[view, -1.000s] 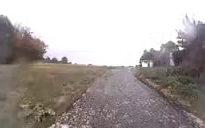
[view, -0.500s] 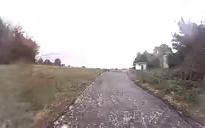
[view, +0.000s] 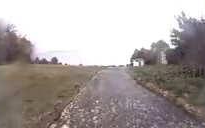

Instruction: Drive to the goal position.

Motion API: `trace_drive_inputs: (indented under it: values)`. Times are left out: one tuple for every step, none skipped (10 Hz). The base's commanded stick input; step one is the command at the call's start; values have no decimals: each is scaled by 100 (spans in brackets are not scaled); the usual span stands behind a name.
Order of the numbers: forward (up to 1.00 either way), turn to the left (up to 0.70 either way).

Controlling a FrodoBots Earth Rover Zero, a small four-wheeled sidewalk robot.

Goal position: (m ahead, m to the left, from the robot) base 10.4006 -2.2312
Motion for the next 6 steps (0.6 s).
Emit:
trace_drive_inputs:
  values:
    - [100, -24]
    - [100, -20]
    - [100, -16]
    - [100, -12]
    - [100, -8]
    - [100, -4]
